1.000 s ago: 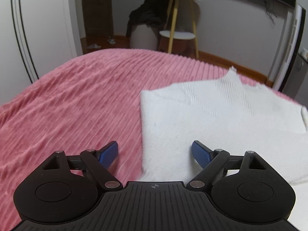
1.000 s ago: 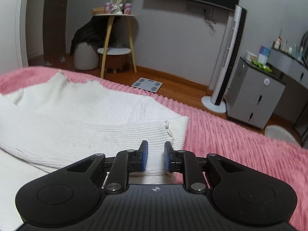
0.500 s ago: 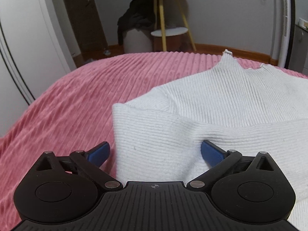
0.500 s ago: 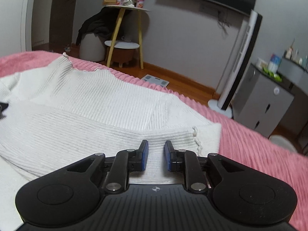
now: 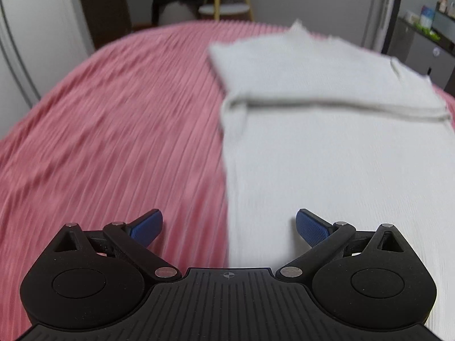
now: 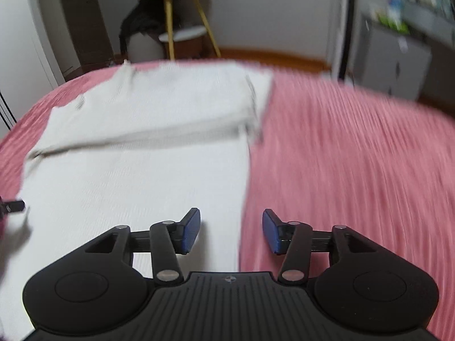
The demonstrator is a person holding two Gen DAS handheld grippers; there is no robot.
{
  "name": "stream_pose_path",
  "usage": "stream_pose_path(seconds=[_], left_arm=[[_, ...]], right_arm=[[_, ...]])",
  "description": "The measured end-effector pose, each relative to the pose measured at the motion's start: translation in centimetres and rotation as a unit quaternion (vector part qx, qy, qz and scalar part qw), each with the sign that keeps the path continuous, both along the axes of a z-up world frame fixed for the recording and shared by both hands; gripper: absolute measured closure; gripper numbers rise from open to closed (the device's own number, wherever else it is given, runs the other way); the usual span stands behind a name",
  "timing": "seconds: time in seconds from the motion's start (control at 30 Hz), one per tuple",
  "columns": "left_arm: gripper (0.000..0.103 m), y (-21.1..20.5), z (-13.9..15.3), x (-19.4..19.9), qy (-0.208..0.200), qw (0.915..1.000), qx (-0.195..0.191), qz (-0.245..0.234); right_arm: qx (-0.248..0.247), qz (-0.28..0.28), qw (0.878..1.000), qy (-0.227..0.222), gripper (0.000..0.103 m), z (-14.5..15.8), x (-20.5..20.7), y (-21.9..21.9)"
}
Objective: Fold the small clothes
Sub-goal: 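Grasp the folded sweater edge with both grippers and fold it over lengthwise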
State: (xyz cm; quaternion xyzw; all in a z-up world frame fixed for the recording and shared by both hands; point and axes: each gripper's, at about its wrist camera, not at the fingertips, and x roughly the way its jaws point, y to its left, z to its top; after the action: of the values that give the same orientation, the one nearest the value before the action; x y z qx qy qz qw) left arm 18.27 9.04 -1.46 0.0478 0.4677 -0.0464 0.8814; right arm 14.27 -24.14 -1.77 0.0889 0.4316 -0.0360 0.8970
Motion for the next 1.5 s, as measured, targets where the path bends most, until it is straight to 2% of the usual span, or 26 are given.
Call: stream_pose_path(seconds=[0.17,0.27,0.4,0.47,0.63,0.7,0.77,0.83,0.93,1.13,1.17,1.23,1.3,1.37,1.4,1.43,1.5], left_arm=[[0.001,1.4,-0.7,-3.1,0.05,0.9975,-0.048,0.015],[0.001,1.7,-0.9,-4.2,0.069,0.9958,-0.056,0.018],[0.014,2.0,-0.7,-5.4,0.083,0.9946,-0.062,0.015],[0.017,2.2,-0.6,-5.9,0.086,0.9939,-0.066,0.02],[0.04,3.3,-0.3,-6.3,0.104,0.9892,-0.096,0.038],[0.044,3.7,-0.1,-6.6,0.113,0.9877,-0.1,0.042],[0.045,3.9,0.0,-6.9,0.123,0.9856,-0.107,0.045],[0.04,4.0,0.1,-7.0,0.136,0.9833,-0.112,0.046],[0.024,3.9,-0.1,-7.3,0.166,0.9768,-0.131,0.031],[0.026,3.1,-0.4,-7.8,0.196,0.9733,-0.119,0.009],[0.028,3.0,-0.4,-7.8,0.197,0.9735,-0.116,0.008],[0.042,2.9,-0.4,-7.9,0.199,0.9736,-0.111,0.008],[0.049,2.9,-0.4,-7.8,0.199,0.9738,-0.109,0.014],[0.062,3.2,-0.3,-7.8,0.201,0.9722,-0.118,0.019],[0.078,3.5,-0.3,-7.8,0.205,0.9702,-0.128,0.02],[0.083,3.9,-0.2,-7.9,0.209,0.9677,-0.139,0.023],[0.084,4.6,-0.1,-7.9,0.216,0.9638,-0.153,0.027]], right_arm=[[0.064,-0.013,0.997,0.047,0.053,-1.0,-5.5,-0.2],[0.086,-0.015,0.995,0.054,0.053,-1.1,-7.4,0.2],[0.088,-0.019,0.994,0.068,0.054,-1.0,-8.7,0.7],[0.096,-0.021,0.992,0.077,0.056,-1.1,-9.1,0.6],[0.116,-0.026,0.989,0.084,0.077,-1.0,-10.1,0.1],[0.125,-0.022,0.988,0.087,0.078,-0.9,-10.6,0.0],[0.129,-0.017,0.987,0.094,0.078,-0.9,-11.0,0.1],[0.134,-0.016,0.985,0.11,0.077,-1.2,-11.1,0.1],[0.142,-0.01,0.982,0.125,0.074,-1.5,-11.1,0.3],[0.142,0.005,0.98,0.142,0.073,-1.6,-11.0,0.8],[0.144,0.007,0.979,0.144,0.073,-1.6,-11.0,0.8],[0.148,0.009,0.978,0.145,0.073,-1.7,-11.1,0.7],[0.147,0.012,0.978,0.145,0.077,-1.7,-11.1,0.6],[0.145,0.02,0.979,0.143,0.085,-1.5,-11.2,0.8],[0.149,0.022,0.978,0.143,0.086,-1.4,-11.3,0.8],[0.157,0.023,0.977,0.143,0.086,-1.3,-11.4,0.7],[0.175,0.025,0.974,0.141,0.086,-1.2,-11.6,0.4]])
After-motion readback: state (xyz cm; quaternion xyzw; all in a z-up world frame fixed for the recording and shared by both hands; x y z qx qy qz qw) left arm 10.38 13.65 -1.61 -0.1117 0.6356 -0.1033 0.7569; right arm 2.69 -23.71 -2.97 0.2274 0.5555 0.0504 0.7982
